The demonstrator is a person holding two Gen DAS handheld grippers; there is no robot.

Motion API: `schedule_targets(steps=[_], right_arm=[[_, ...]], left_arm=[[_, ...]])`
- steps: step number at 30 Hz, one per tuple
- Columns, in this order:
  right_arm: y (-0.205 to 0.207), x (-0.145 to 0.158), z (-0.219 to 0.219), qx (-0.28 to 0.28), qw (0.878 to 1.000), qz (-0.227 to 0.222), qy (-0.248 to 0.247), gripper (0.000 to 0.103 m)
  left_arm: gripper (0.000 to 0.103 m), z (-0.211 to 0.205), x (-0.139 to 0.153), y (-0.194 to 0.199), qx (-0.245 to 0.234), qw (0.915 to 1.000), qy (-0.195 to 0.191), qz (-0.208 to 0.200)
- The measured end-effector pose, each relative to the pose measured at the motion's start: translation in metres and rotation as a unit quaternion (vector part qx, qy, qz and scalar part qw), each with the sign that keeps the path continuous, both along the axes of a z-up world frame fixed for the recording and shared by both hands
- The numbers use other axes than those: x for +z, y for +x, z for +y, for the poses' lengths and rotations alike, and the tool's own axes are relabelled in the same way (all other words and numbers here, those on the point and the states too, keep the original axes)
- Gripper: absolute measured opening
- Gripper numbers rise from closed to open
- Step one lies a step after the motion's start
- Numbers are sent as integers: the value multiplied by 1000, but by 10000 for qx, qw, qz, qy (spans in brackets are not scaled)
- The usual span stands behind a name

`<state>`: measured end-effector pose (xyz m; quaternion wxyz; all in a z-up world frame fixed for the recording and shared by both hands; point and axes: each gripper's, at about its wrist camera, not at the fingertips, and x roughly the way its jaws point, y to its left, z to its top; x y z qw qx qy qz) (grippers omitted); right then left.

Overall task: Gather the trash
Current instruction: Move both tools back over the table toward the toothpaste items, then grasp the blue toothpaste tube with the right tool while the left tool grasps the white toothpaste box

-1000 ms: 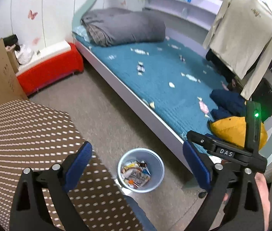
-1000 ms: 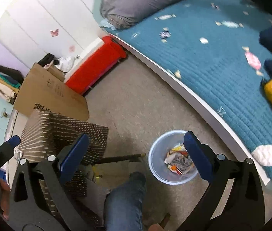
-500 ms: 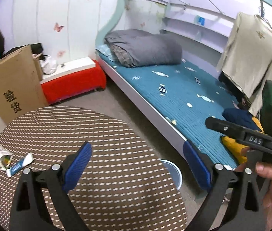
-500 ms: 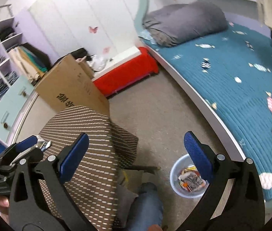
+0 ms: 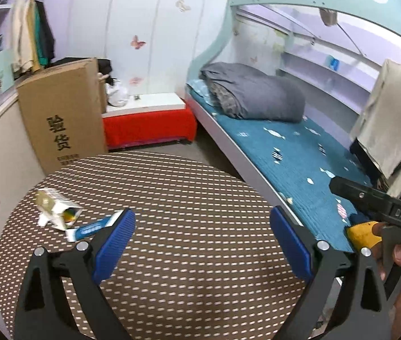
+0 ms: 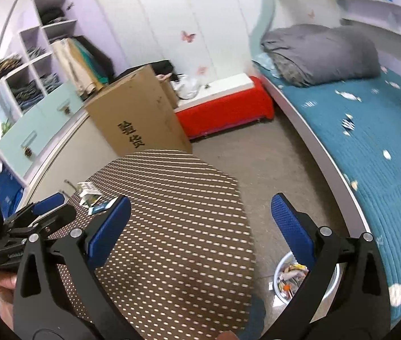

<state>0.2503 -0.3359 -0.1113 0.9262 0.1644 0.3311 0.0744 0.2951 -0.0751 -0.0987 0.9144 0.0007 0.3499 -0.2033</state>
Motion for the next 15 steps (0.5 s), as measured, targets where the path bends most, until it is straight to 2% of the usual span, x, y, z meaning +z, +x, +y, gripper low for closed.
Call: schedule_targets(steps=[9, 15], right_arm=[[23, 9, 75, 810, 9949, -231, -550, 97], [40, 4, 121, 1483, 9846, -301, -873, 97]], left_arm=[[94, 62, 0, -4, 628, 9978, 70, -193], [94, 99, -1, -10, 997, 9942, 169, -377]])
